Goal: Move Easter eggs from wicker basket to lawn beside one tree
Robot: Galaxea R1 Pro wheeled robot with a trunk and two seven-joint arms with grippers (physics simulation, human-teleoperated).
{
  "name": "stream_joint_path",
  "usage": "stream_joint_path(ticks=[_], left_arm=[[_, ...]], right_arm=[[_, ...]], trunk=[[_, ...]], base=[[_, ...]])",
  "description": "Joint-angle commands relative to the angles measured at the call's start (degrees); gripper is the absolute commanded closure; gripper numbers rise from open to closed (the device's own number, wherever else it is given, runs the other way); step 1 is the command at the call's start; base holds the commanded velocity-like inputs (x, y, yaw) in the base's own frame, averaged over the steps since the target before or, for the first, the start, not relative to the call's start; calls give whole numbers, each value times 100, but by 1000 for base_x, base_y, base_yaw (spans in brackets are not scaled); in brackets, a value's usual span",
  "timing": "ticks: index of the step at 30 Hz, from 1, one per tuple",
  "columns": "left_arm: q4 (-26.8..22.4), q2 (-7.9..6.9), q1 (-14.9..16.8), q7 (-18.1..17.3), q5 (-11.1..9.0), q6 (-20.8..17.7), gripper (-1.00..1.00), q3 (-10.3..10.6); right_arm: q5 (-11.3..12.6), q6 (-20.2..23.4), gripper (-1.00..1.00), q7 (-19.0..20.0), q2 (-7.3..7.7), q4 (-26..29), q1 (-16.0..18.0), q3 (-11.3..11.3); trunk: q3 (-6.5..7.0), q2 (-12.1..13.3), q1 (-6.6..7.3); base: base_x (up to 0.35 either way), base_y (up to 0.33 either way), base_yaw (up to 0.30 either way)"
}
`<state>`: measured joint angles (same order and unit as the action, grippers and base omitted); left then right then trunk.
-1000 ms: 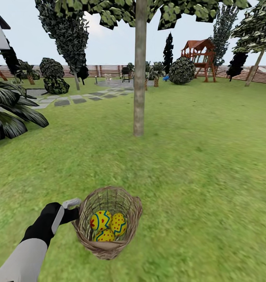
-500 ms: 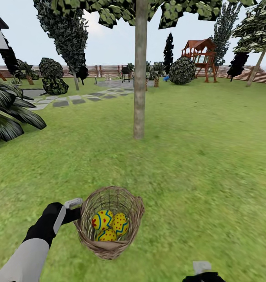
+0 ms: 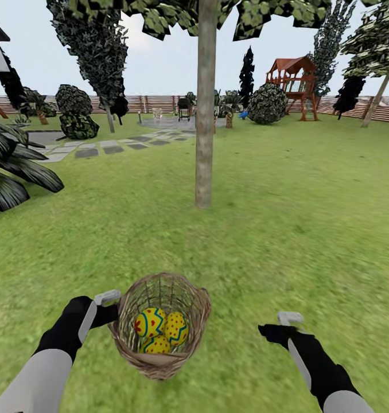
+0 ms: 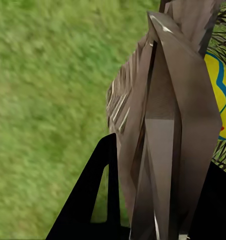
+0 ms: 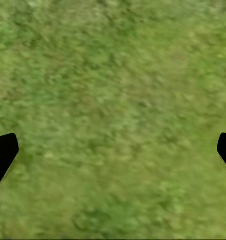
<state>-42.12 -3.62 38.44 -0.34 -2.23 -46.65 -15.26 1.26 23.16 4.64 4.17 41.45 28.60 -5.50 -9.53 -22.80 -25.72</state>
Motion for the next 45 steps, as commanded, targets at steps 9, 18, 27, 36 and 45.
stream_joint_path(ticks=[9, 18, 27, 36, 45], left_arm=[[-2, 9, 5, -2, -67, -29, 100, -12], [-7, 132, 5, 5, -58, -33, 100, -3], [-6, 122, 5, 16, -58, -37, 100, -6], [-7, 127, 5, 25, -58, -37, 100, -3], [-7, 133, 5, 25, -58, -38, 100, -3]], right_arm=[[29, -4002, -100, 5, -23, -3812, -27, -20], [32, -3854, -100, -11, 11, -4503, -974, -21], [41, -3828, -100, -7, -16, -4532, -1120, -21], [46, -3828, -100, -7, -26, -4532, -1120, -21], [12, -3862, -100, -7, -17, -4507, -1120, -21]], trunk=[[-11, -12, -7], [-11, -12, -7], [-11, -12, -7], [-11, -12, -7], [-11, -12, -7]], base=[[337, 0, 0], [337, 0, 0], [337, 0, 0], [337, 0, 0], [337, 0, 0]])
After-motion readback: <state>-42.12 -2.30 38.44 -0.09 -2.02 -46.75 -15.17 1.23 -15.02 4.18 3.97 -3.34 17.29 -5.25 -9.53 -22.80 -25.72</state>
